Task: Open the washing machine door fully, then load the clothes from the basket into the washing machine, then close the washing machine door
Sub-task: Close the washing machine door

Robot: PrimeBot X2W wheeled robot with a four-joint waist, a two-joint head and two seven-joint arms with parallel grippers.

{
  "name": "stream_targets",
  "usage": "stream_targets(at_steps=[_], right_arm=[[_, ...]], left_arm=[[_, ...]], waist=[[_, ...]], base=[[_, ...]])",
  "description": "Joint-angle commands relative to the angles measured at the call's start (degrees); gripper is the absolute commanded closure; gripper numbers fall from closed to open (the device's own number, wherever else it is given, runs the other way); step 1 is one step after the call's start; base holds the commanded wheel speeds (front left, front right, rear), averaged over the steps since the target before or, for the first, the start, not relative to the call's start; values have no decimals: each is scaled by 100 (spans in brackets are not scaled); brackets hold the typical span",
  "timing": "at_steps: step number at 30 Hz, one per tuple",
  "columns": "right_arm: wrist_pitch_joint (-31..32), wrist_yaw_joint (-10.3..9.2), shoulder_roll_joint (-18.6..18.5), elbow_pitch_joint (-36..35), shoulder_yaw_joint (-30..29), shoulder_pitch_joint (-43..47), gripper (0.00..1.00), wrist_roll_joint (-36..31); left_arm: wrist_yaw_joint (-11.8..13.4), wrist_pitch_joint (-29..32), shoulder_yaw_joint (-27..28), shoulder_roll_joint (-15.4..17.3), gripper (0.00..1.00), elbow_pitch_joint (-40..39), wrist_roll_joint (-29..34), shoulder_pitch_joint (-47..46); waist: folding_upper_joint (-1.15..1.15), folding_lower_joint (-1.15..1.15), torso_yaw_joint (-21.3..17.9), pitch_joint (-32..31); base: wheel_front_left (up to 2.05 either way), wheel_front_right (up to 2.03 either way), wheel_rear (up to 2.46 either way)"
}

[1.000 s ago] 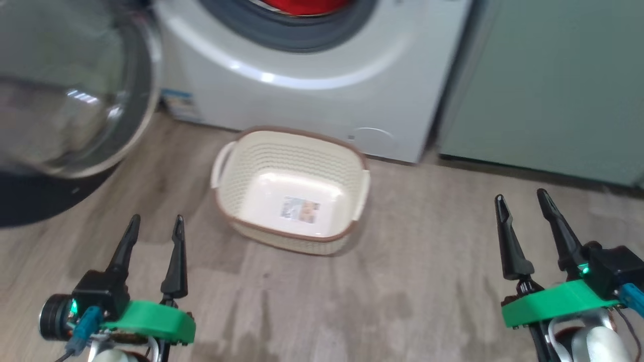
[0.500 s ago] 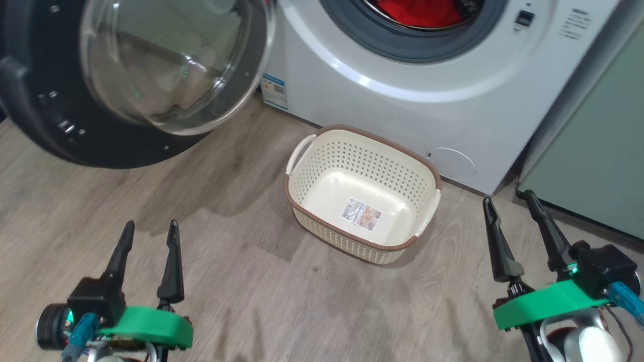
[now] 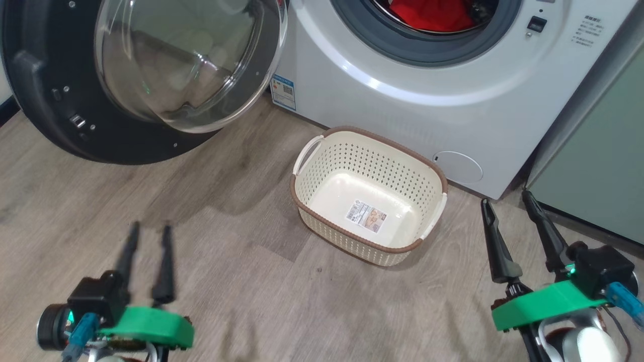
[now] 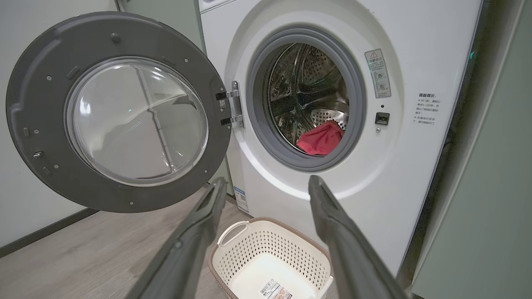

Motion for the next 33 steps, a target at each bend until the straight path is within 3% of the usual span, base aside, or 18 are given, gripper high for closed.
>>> stream_targets(at_steps=[1, 10, 16, 20, 24, 29, 33], right_arm=[[25, 0, -28, -189, 141, -53, 0, 7], [37, 0, -28, -197, 114, -54, 0, 8], [65, 0, -28, -269, 58, -81, 0, -23], [129, 0, -28, -365, 47, -136, 0, -87], [219, 0, -28, -507, 25, -202, 0, -180], [386, 0, -28, -740, 58, -331, 0, -351], [508, 0, -28, -917, 124, -482, 0, -483]], left_arm=[[-19, -55, 223, 2, 100, -179, 17, -154], [-57, -55, 274, -13, 100, -295, 19, -164], [-429, -55, 735, -90, 100, -1099, -418, -507], [-895, -55, 1506, -124, 100, -1636, -1467, -1083], [-1321, 79, 2352, 164, 100, -1605, -3022, -1950], [-1485, 764, 3268, 856, 100, -498, -5029, -3212], [-1470, 1245, 3772, 1363, 100, 946, -5972, -3942]], waist=[[0, 0, 0, 2], [0, 0, 33, 8], [0, 0, 91, 93], [0, 0, 121, 209], [0, 0, 139, 367], [0, 0, 79, 649], [0, 0, -40, 915]], base=[[0, 0, 0], [0, 0, 0], [0, 0, 0], [0, 0, 0], [0, 0, 0], [0, 0, 0], [0, 0, 0]])
